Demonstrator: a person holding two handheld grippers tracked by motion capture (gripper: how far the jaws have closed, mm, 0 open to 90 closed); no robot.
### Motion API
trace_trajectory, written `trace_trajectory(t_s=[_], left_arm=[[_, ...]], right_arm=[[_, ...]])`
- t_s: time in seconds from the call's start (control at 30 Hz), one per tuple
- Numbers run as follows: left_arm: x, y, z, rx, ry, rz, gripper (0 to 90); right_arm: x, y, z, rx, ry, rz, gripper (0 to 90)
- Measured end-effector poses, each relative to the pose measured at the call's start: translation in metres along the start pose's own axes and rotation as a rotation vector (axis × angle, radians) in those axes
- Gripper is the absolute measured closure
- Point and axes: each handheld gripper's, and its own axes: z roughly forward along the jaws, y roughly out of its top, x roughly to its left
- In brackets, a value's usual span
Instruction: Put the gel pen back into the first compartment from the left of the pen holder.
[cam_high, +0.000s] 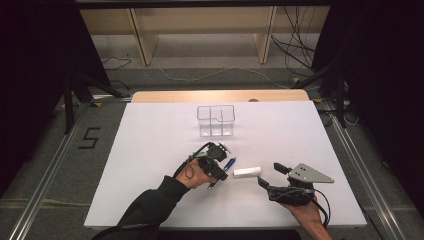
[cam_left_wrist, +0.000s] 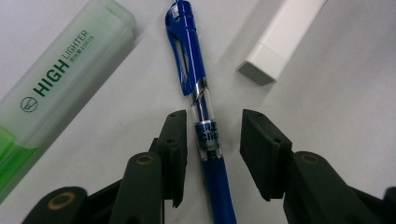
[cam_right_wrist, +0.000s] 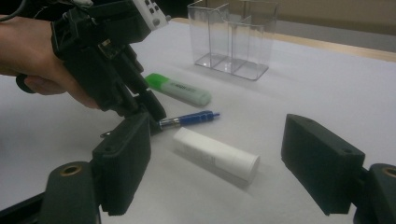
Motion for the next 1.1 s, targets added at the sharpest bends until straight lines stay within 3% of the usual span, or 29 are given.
trace_trajectory(t_s=[0.4,0.83,1.1], left_arm=[[0.0031,0.0031,0.0010,0.018,-0.001,0.013,65.9],[-0.0040,0.0066,0.0019,0.058,0.052,0.072,71.7],[-0.0053,0.0091,0.0027,0.073,0.063,0.079,74.6]], right_arm=[[0.0003,0.0002,0.0000,0.000,0.001,0.002,25.0],[0.0000,0.0000,0.0001,0.007,-0.001,0.001,25.0],[0.0004,-0.0001,0.0002,0.011,-0.001,0.002,25.1]])
